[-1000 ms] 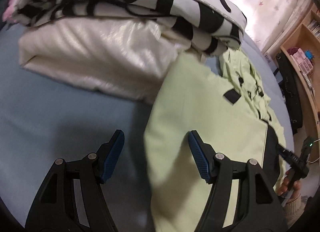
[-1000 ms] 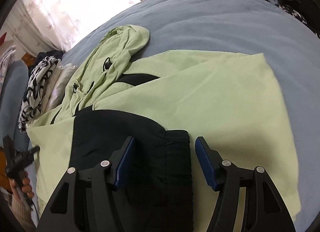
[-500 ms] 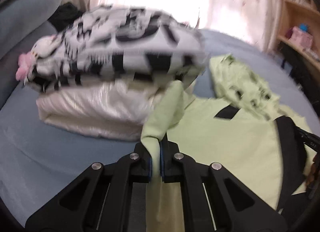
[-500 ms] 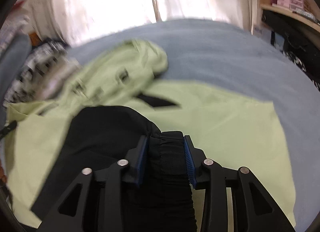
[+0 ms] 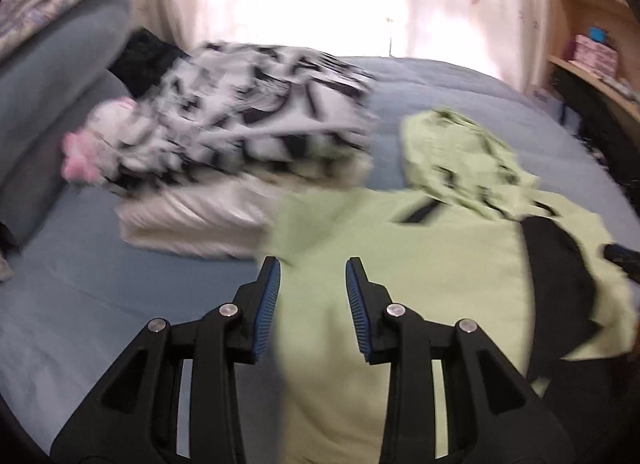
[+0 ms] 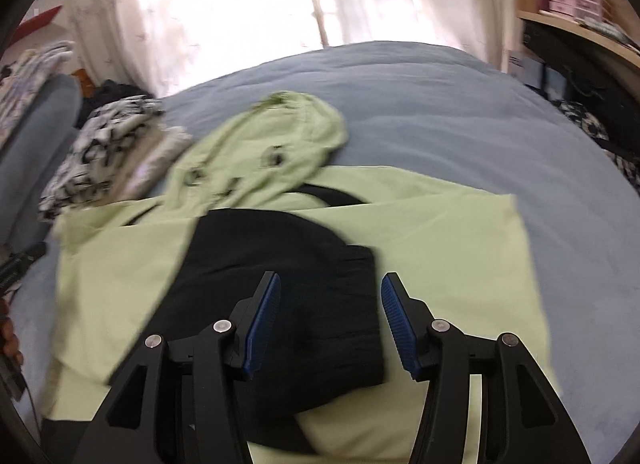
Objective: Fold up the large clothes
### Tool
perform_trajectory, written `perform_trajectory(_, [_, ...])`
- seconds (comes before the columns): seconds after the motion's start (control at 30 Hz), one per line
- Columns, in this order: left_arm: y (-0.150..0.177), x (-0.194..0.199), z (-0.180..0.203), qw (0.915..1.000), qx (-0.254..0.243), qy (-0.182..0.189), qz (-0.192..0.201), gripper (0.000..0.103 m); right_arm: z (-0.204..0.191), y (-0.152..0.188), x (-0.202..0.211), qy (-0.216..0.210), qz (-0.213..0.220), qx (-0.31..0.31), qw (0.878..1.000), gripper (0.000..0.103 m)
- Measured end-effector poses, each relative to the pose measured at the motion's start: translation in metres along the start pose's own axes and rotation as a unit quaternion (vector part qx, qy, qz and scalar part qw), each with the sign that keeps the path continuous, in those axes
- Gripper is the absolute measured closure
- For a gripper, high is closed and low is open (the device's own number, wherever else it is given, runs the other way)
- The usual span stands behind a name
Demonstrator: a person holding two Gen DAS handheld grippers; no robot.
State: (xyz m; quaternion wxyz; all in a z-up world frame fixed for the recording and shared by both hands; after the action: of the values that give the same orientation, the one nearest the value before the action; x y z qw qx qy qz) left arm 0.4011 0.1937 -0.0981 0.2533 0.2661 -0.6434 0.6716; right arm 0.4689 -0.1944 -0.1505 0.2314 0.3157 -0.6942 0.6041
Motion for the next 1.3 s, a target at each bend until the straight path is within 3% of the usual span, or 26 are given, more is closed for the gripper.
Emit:
perform_trajectory(0.13, [0.018, -0.001, 0.037, 0.9961, 0.054, 0.062, -0.034, 0.073, -0.059, 0.006, -0.008, -0.049, -0.004, 0.017, 0.999, 0.05])
perform_trajectory(0.27, [0.046, -0.032, 0.075, 0.9951, 0.06, 0.041, -0.067, 0.073, -0.109, 0.02, -0.034, -0.077, -0.032, 0.038, 0.996, 0.05])
perform_trajectory(0.33, [0.061, -0.051, 0.078, 0.9934, 0.067, 0.011, -0.092, 0.073, -0.116, 0.027, -0.056, -0.065, -0.052, 0.04, 0.996, 0.05])
perform_trajectory(0.43, [0.073, -0.067, 0.067, 0.9928, 0.074, -0.021, -0.092, 0.075, -0.103, 0.034, -0.067, -0.057, -0.053, 0.029, 0.997, 0.05])
perform_trajectory(0.53, [0.073, -0.066, 0.058, 0.9936, 0.058, -0.058, -0.078, 0.075, -0.07, 0.028, -0.061, 0.003, -0.039, 0.017, 0.999, 0.05])
perform_trajectory(0.6, [0.075, -0.066, 0.049, 0.9936, 0.056, -0.063, -0.075, 0.075, -0.032, 0.026, -0.059, 0.035, -0.04, -0.018, 0.998, 0.05])
perform_trajectory(0.67, [0.077, -0.065, 0.044, 0.9941, 0.059, -0.056, -0.072, 0.075, -0.001, 0.026, -0.05, -0.006, -0.04, -0.062, 0.997, 0.063])
perform_trajectory(0.73, [0.08, -0.062, 0.044, 0.9941, 0.059, -0.057, -0.071, 0.075, 0.011, 0.028, -0.039, -0.014, -0.046, -0.072, 0.996, 0.067])
perform_trajectory(0.8, [0.082, -0.058, 0.048, 0.9938, 0.054, -0.062, -0.074, 0.075, 0.015, 0.029, -0.028, 0.008, -0.048, -0.069, 0.996, 0.066])
perform_trajectory(0.83, [0.082, -0.057, 0.046, 0.9935, 0.053, -0.063, -0.079, 0.075, 0.016, 0.03, -0.018, 0.032, -0.046, -0.066, 0.996, 0.059])
perform_trajectory(0.9, [0.083, -0.048, 0.043, 0.9928, 0.058, -0.059, -0.087, 0.075, 0.024, 0.029, -0.001, 0.032, -0.036, -0.071, 0.996, 0.05])
perform_trajectory(1.0, [0.079, -0.04, 0.04, 0.9922, 0.066, -0.05, -0.093, 0.075, 0.026, 0.034, 0.028, 0.022, -0.023, -0.074, 0.997, 0.049])
perform_trajectory(1.3, [0.087, 0.049, 0.03, 0.9932, 0.073, -0.058, -0.069, 0.074, 0.017, 0.052, 0.114, 0.004, -0.003, -0.078, 0.997, 0.049])
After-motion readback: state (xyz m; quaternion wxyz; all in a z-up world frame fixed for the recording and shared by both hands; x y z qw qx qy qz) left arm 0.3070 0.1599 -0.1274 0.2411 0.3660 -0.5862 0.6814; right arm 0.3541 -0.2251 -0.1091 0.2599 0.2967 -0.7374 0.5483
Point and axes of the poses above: each gripper's, at about its wrist camera, not at the fingertips, and x roughly against the way its jaws point, z to its right, y to its underside, the point moved 2 cm from there along -x, roughly the way its jaws point, and after that the axes turned 2 degrees about z, right-handed, at the moved point
